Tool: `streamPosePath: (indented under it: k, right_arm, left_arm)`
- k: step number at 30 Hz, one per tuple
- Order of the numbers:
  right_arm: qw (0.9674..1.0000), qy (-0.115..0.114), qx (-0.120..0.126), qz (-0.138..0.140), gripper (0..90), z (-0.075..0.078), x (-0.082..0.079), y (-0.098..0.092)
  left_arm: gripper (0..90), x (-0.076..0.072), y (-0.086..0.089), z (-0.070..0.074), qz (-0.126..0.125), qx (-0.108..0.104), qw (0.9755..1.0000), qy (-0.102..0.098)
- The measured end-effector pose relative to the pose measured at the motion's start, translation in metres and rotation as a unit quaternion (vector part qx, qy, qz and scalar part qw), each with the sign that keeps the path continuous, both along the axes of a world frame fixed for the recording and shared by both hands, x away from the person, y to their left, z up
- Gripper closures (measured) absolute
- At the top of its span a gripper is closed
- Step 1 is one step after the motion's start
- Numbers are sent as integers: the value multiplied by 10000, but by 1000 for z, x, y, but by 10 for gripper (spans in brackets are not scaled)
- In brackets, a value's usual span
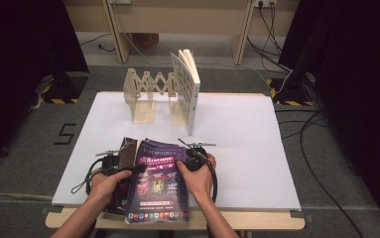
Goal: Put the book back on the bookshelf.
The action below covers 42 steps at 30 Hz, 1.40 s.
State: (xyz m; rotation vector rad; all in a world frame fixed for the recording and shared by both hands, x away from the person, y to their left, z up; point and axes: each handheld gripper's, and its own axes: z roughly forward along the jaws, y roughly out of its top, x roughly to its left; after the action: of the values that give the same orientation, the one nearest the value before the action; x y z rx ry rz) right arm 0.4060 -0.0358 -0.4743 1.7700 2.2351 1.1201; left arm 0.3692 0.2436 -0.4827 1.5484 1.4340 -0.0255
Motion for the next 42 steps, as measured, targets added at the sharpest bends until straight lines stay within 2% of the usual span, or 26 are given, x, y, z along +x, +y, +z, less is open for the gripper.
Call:
streamPosePath:
  k: [3,7,9,12,14,18,24,27,29,31,35,42]
  right_arm:
    - [9999,88,79,109,518,1,6,-3]
    - [9998,25,164,84,514,6,22,-8]
    - [9996,42,263,91,509,8,30,-9]
    - [9997,22,232,78,506,8,40,-10]
    - [9995,102,284,59,504,6,45,-10]
    - [9993,202,301,112,494,0,50,-8]
    - [9980,322,534,97,495,-1,55,-12]
    - [9972,354,642,174,492,-2,58,-10]
    - [9964,397,729,192,499,-3,60,-11]
    - [9958,418,801,168,517,-4,60,-11]
    - [9937,439,1033,68,525,-7,57,-15]
    - [9907,682,1178,85,541,-6,53,-20]
  left_arm:
    - [817,1,3,2,-104,-161,9998,-62]
    - [820,4,5,7,-312,-81,9993,-172]
    - [821,4,6,11,-411,-191,9989,-132]
    - [821,3,9,12,-542,-325,9980,-66]
    - [821,3,10,10,-600,-312,9977,-45]
    - [821,1,12,4,-533,-386,9978,22]
    - [820,-2,14,-3,-461,-437,9980,-34]
    - [820,-5,13,-8,-425,-306,9985,-188]
    - [820,-7,14,-10,-384,-356,9985,-184]
    - [819,-8,15,-11,-319,-432,9985,-142]
    - [820,-12,14,-14,-135,-485,9985,-227]
    - [820,-13,13,-15,-50,-568,9982,-211]
